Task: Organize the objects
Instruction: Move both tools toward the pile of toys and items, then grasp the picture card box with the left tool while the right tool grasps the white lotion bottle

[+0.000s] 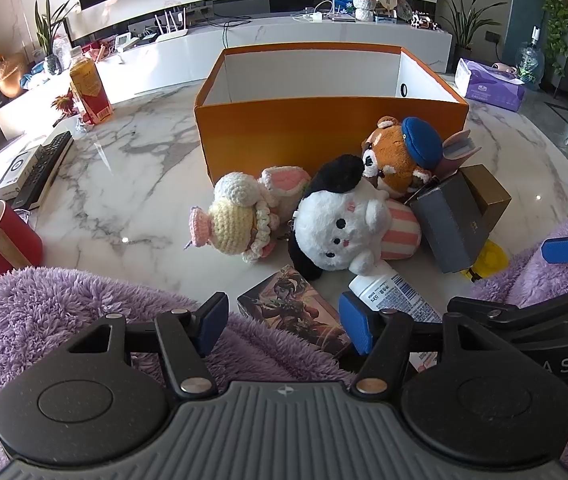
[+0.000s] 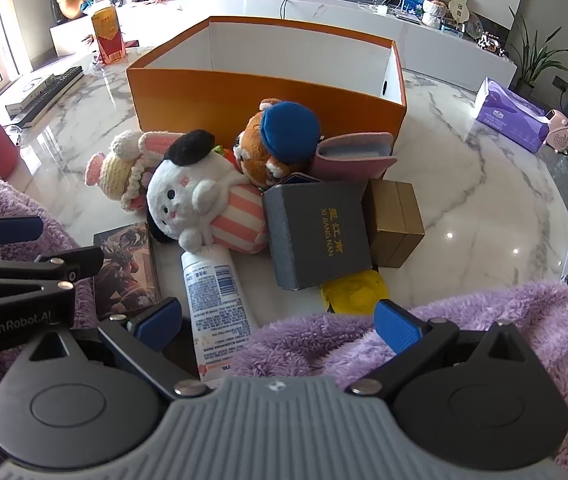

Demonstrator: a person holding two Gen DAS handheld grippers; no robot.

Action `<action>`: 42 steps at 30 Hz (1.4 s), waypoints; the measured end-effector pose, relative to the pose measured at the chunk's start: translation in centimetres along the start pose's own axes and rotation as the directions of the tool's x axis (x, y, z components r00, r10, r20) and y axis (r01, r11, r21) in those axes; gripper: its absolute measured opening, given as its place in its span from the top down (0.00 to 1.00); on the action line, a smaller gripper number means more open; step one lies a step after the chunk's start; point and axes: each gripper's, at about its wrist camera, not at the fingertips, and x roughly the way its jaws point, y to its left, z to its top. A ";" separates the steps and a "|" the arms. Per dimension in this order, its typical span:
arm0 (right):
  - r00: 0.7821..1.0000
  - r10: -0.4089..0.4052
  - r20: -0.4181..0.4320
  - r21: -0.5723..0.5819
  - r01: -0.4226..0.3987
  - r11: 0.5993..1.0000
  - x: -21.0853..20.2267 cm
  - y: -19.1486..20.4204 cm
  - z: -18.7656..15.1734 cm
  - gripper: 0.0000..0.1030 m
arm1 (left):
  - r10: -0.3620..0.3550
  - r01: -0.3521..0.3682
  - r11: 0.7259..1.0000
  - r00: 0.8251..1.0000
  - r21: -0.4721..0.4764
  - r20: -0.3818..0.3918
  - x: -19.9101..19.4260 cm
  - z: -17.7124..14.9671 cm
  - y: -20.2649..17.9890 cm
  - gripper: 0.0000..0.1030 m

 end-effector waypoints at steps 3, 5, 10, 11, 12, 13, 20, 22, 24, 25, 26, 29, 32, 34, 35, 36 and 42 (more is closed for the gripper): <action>1.000 0.000 -0.001 -0.001 0.000 1.000 0.1 0.0 0.0 0.01 | -0.001 0.001 1.000 1.000 -0.001 0.000 0.0 0.0 0.0 0.30; 1.000 0.000 -0.001 -0.001 0.000 1.000 0.1 0.0 0.0 0.01 | 0.000 0.000 1.000 1.000 0.000 0.000 0.0 0.0 0.0 0.30; 1.000 0.000 -0.005 -0.003 0.000 1.000 0.2 0.1 0.0 0.01 | -0.001 0.001 1.000 1.000 -0.001 -0.004 0.1 0.0 0.1 0.31; 1.000 0.000 -0.006 -0.003 0.000 1.000 0.2 0.2 0.0 0.01 | 0.000 0.000 1.000 1.000 0.000 -0.006 0.2 0.1 0.1 0.31; 1.000 0.000 -0.007 -0.003 0.000 1.000 0.2 0.2 0.0 0.01 | -0.001 0.001 1.000 1.000 0.000 -0.006 0.2 0.1 0.1 0.31; 1.000 0.000 -0.007 -0.003 0.000 1.000 0.2 0.2 0.0 0.01 | -0.001 0.001 1.000 1.000 -0.001 -0.006 0.2 0.0 0.1 0.31; 0.999 0.031 -0.017 -0.005 -0.031 1.000 0.7 0.1 -0.2 0.09 | -0.044 0.044 0.999 0.998 -0.006 -0.044 0.6 0.0 0.4 0.38; 0.997 0.064 -0.035 -0.006 -0.064 0.998 1.1 0.1 -0.3 0.23 | -0.061 0.061 0.998 0.996 -0.006 -0.061 0.7 -0.1 0.6 0.46; 0.992 0.113 -0.054 0.003 -0.113 0.994 1.6 0.2 -0.3 0.28 | -0.065 0.065 0.998 0.995 -0.004 -0.078 0.9 0.0 0.9 0.54; 0.989 0.138 -0.058 0.005 -0.138 0.990 1.8 0.3 -0.3 0.29 | -0.070 0.069 0.998 0.994 -0.010 -0.089 1.1 0.0 1.1 0.56; 0.986 0.158 -0.060 0.002 -0.158 0.987 2.0 0.5 -0.3 0.30 | -0.080 0.078 0.997 0.992 -0.020 -0.101 1.3 0.1 1.3 0.56; 0.978 0.198 -0.069 -0.021 -0.200 0.980 2.7 1.1 -0.1 0.40 | -0.110 0.102 0.993 0.985 -0.066 -0.129 2.1 0.5 1.9 0.56; 0.975 0.207 -0.083 -0.046 -0.211 0.976 3.7 1.7 0.2 0.41 | -0.110 0.099 0.992 0.980 -0.075 -0.166 3.1 1.0 1.8 0.50; 0.976 0.199 -0.091 -0.062 -0.205 0.977 4.4 1.9 0.5 0.41 | -0.117 0.102 0.991 0.975 -0.087 -0.187 3.7 1.3 1.6 0.41; 0.977 0.191 -0.098 -0.069 -0.198 0.978 4.9 2.0 0.6 0.41 | -0.117 0.101 0.991 0.973 -0.090 -0.198 4.1 1.5 1.5 0.37; 0.977 0.184 -0.104 -0.077 -0.193 0.978 5.3 2.0 0.7 0.41 | -0.113 0.095 0.991 0.971 -0.091 -0.209 4.4 1.6 1.3 0.34; 0.970 0.189 -0.152 -0.072 -0.202 0.977 7.4 1.6 0.7 0.41 | -0.079 0.054 0.994 0.958 -0.096 -0.274 6.8 2.6 0.8 0.25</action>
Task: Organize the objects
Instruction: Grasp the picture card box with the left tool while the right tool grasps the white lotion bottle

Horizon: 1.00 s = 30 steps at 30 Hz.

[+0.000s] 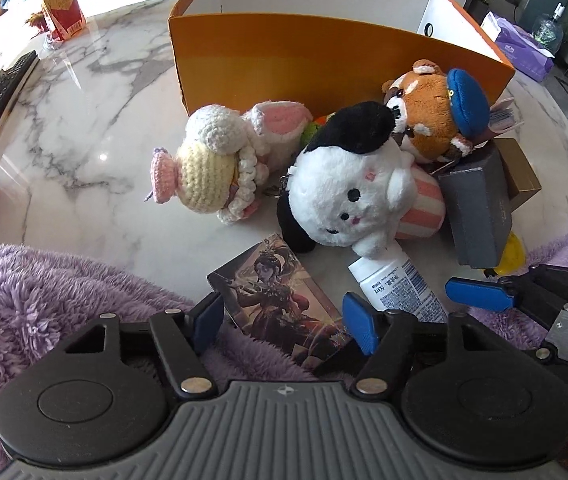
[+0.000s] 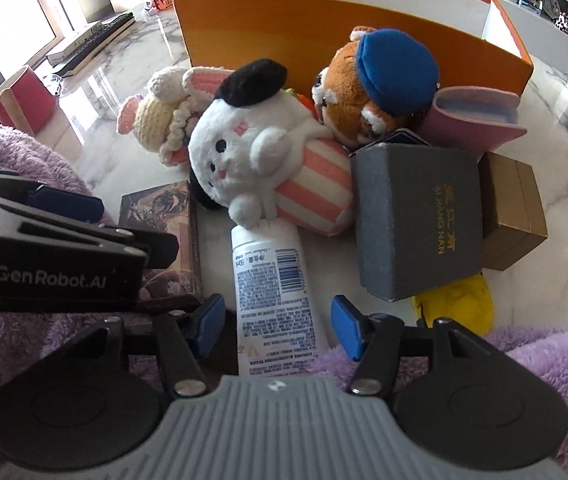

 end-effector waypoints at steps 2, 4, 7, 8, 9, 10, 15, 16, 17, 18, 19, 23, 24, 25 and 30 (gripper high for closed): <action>1.000 0.004 -0.006 0.006 -0.004 1.000 0.4 -0.2 0.1 0.41 | 0.029 -0.029 1.000 0.999 0.001 -0.019 0.8 0.4 0.0 0.25; 1.000 0.012 -0.006 0.007 -0.012 1.000 0.7 -0.3 0.3 0.41 | 0.045 -0.045 0.999 0.998 0.007 -0.043 1.5 0.7 -0.1 0.25; 1.000 0.022 -0.010 0.008 -0.022 1.000 1.2 -0.5 0.5 0.41 | 0.037 -0.037 0.999 0.997 0.007 -0.065 2.0 0.9 -0.1 0.19; 1.000 0.025 -0.013 0.010 -0.025 1.000 1.3 -0.6 0.7 0.41 | 0.038 -0.038 0.999 0.997 0.009 -0.073 2.2 1.0 -0.2 0.17; 0.999 0.029 -0.016 0.012 -0.029 1.000 1.5 -0.6 0.8 0.41 | 0.042 -0.041 0.999 0.996 0.013 -0.077 2.3 1.0 -0.3 0.16; 0.999 0.036 -0.019 0.014 -0.035 0.999 1.7 -0.7 0.8 0.41 | 0.042 -0.040 0.999 0.996 0.014 -0.083 2.4 1.1 -0.4 0.15; 0.999 0.044 -0.008 -0.007 -0.044 0.999 2.0 -0.7 1.0 0.40 | 0.060 -0.058 0.998 0.993 0.023 -0.103 3.1 1.2 -0.9 0.11; 0.999 0.041 -0.003 -0.013 -0.041 0.999 2.0 -0.6 1.0 0.40 | 0.063 -0.061 0.998 0.992 0.022 -0.109 3.3 1.2 -0.9 0.10; 0.999 0.040 0.000 -0.018 -0.040 0.999 2.1 -0.6 1.0 0.39 | 0.059 -0.057 0.998 0.991 0.017 -0.121 3.6 1.3 -0.9 0.10; 0.999 0.038 0.002 -0.024 -0.038 0.999 2.1 -0.5 1.0 0.39 | 0.052 -0.051 0.999 0.990 0.013 -0.132 4.1 1.3 -0.8 0.10; 0.999 0.033 0.003 -0.033 -0.033 0.999 2.1 -0.4 1.0 0.42 | 0.052 -0.051 0.999 0.989 0.014 -0.139 4.4 1.3 -0.8 0.10; 0.999 0.044 0.010 -0.043 -0.044 0.998 1.9 -0.4 0.8 0.52 | 0.052 -0.053 0.999 0.990 -0.001 -0.128 4.3 1.2 -0.8 0.17; 0.999 0.047 0.010 -0.040 -0.046 0.998 1.9 -0.5 0.8 0.52 | 0.052 -0.053 0.999 0.991 -0.004 -0.123 4.2 1.1 -0.8 0.18; 0.999 0.049 0.009 -0.038 -0.049 0.998 1.9 -0.6 0.9 0.52 | 0.051 -0.052 0.999 0.992 -0.003 -0.118 4.1 1.0 -0.8 0.19; 0.998 0.056 0.014 -0.028 -0.055 0.998 1.2 -0.7 0.9 0.53 | 0.026 -0.028 0.999 0.997 -0.023 -0.078 2.8 0.6 -0.4 0.24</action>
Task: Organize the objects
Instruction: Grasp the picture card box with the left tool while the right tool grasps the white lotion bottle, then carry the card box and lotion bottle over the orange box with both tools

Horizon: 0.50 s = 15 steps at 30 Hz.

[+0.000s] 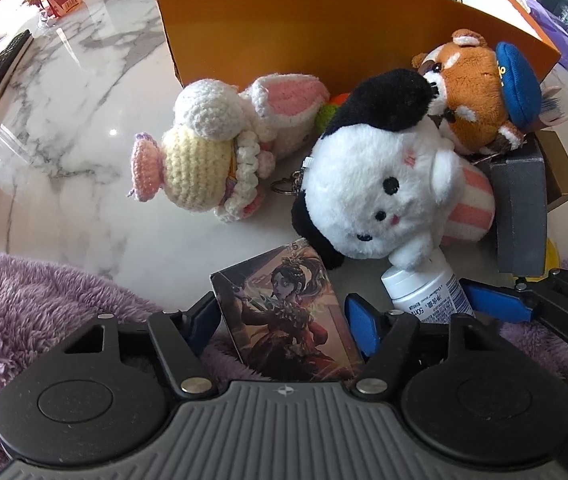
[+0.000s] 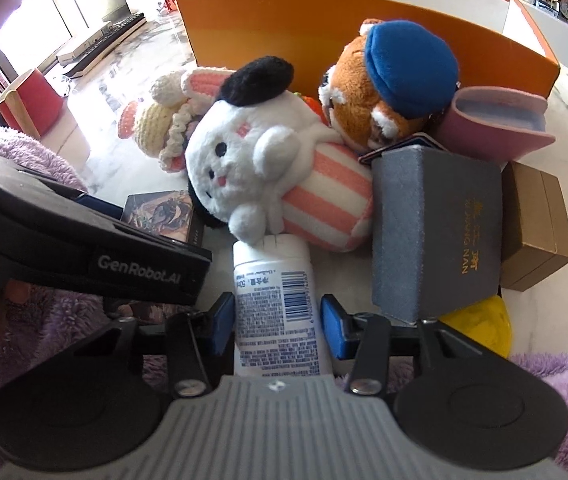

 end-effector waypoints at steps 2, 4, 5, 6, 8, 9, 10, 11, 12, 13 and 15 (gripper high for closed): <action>1.000 0.002 0.011 -0.005 -0.002 1.000 -0.5 0.3 0.1 0.53 | -0.009 0.009 1.000 1.000 -0.001 0.018 -0.7 -0.3 0.1 0.24; 1.000 0.004 0.023 -0.014 -0.003 1.000 -1.3 0.4 0.2 0.53 | -0.018 0.018 1.000 0.999 0.003 0.032 -1.6 -0.5 0.1 0.25; 1.000 0.005 0.029 -0.017 -0.005 1.000 -1.8 0.6 0.2 0.53 | -0.022 0.022 1.000 0.999 0.005 0.040 -2.0 -0.7 0.1 0.26; 0.999 0.007 0.036 -0.019 -0.006 1.000 -2.2 0.7 0.3 0.53 | -0.027 0.027 1.000 0.998 0.003 0.048 -2.4 -0.8 0.1 0.26; 0.998 0.015 0.054 -0.010 -0.015 1.000 -3.0 0.7 0.5 0.54 | -0.046 0.046 0.999 0.997 0.002 0.066 -3.2 -1.0 0.3 0.27; 0.998 0.023 0.061 0.001 -0.023 1.000 -3.5 0.6 0.6 0.54 | -0.054 0.054 0.999 0.996 0.004 0.076 -3.5 -0.8 0.7 0.27; 0.997 0.032 0.070 0.010 -0.033 0.999 -3.9 0.5 0.8 0.54 | -0.058 0.057 0.998 0.995 0.008 0.086 -3.9 -0.8 0.8 0.28; 0.996 0.037 0.081 0.015 -0.038 0.999 -4.1 0.8 1.2 0.54 | -0.058 0.057 0.998 0.994 0.015 0.098 -4.3 -0.9 0.9 0.29; 0.995 0.036 0.091 0.016 -0.037 0.999 -4.5 0.9 1.4 0.54 | -0.057 0.055 0.998 0.992 0.021 0.112 -4.2 -0.7 1.2 0.29; 0.994 0.031 0.102 0.014 -0.032 0.999 -4.9 1.0 1.6 0.54 | -0.060 0.058 0.998 0.990 0.021 0.124 -4.7 -0.6 1.2 0.29; 0.992 0.020 0.124 0.002 -0.020 1.000 -5.9 0.8 1.8 0.54 | -0.068 0.065 0.998 0.987 0.026 0.143 -5.7 -0.5 1.3 0.29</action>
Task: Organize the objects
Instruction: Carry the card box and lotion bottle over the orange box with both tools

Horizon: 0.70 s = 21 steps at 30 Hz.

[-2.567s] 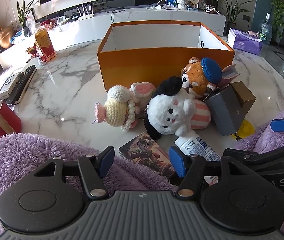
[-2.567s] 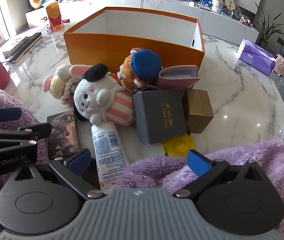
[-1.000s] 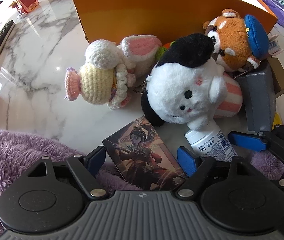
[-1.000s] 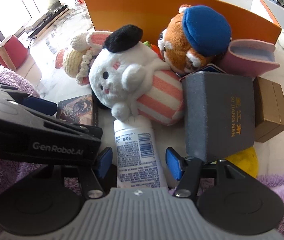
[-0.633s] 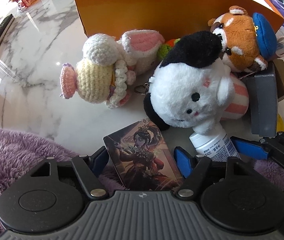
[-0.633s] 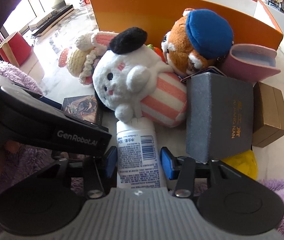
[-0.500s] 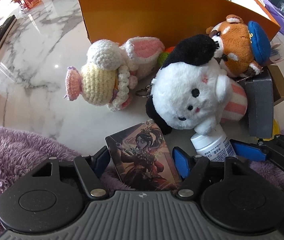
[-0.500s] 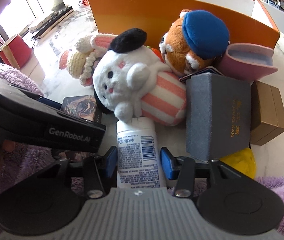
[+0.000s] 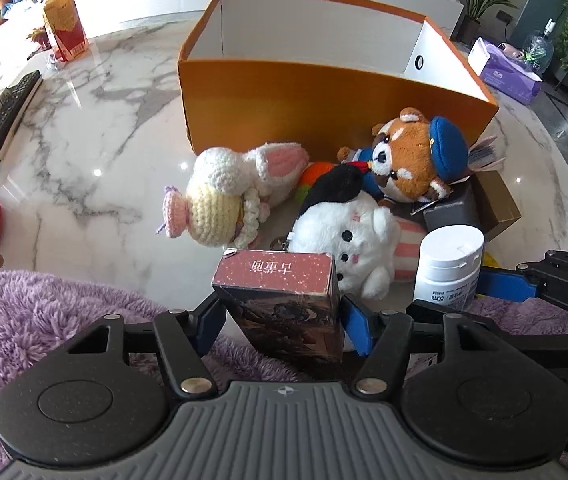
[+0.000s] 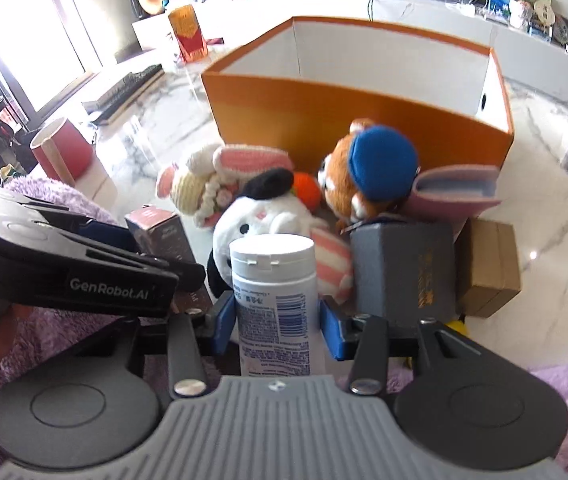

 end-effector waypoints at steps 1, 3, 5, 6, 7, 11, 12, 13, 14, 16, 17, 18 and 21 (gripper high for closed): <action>1.000 -0.005 0.011 -0.003 0.005 1.000 -1.2 -0.5 -0.5 0.54 | -0.007 0.007 1.000 1.000 0.007 0.011 -0.6 0.2 0.0 0.29; 0.999 -0.005 0.032 -0.005 0.005 1.000 -2.9 -1.7 -0.4 0.54 | -0.019 0.018 1.000 1.000 0.015 0.024 -1.2 0.7 0.4 0.29; 0.999 -0.010 0.053 -0.004 0.011 1.000 -3.7 -2.0 0.1 0.54 | -0.033 0.032 0.999 0.999 0.023 0.036 -1.7 1.4 0.8 0.29; 0.998 -0.013 0.063 -0.006 0.013 1.000 -4.2 -2.2 0.4 0.54 | -0.040 0.039 0.999 0.998 0.030 0.044 -2.2 1.8 0.9 0.29; 0.997 -0.018 0.072 -0.008 0.018 1.000 -4.5 -2.4 0.8 0.54 | -0.045 0.043 0.998 0.998 0.038 0.052 -2.7 2.2 0.9 0.29; 0.993 -0.042 0.114 -0.004 0.043 0.999 -5.0 -3.3 3.7 0.54 | -0.054 0.046 0.995 0.994 0.089 0.094 -4.2 4.6 0.9 0.29; 0.992 -0.037 0.123 0.006 0.036 0.999 -5.4 -3.8 4.4 0.54 | -0.062 0.052 0.994 0.993 0.099 0.103 -4.4 5.3 0.9 0.29; 0.991 -0.030 0.132 0.016 0.028 0.999 -5.5 -4.2 5.3 0.54 | -0.071 0.060 0.993 0.991 0.105 0.109 -4.7 6.0 0.9 0.29; 0.990 -0.028 0.141 0.024 0.024 0.999 -5.6 -4.5 6.1 0.54 | -0.079 0.066 0.992 0.990 0.109 0.115 -4.9 6.8 0.8 0.29; 0.986 -0.036 0.163 0.022 0.032 0.999 -5.8 -4.9 7.8 0.54 | -0.076 0.058 0.990 0.988 0.131 0.138 -5.3 8.3 0.6 0.29; 0.984 -0.041 0.173 0.019 0.038 0.999 -5.8 -5.0 8.8 0.54 | -0.069 0.046 0.988 0.986 0.148 0.155 -5.4 9.0 0.3 0.29; 0.983 -0.045 0.180 0.019 0.042 0.999 -5.8 -5.1 9.6 0.54 | -0.063 0.036 0.986 0.984 0.160 0.168 -5.5 9.7 0.1 0.29; 0.980 -0.050 0.195 0.037 0.044 0.998 -5.6 -5.9 12.1 0.54 | -0.073 0.038 0.983 0.979 0.182 0.188 -5.2 11.9 -0.1 0.29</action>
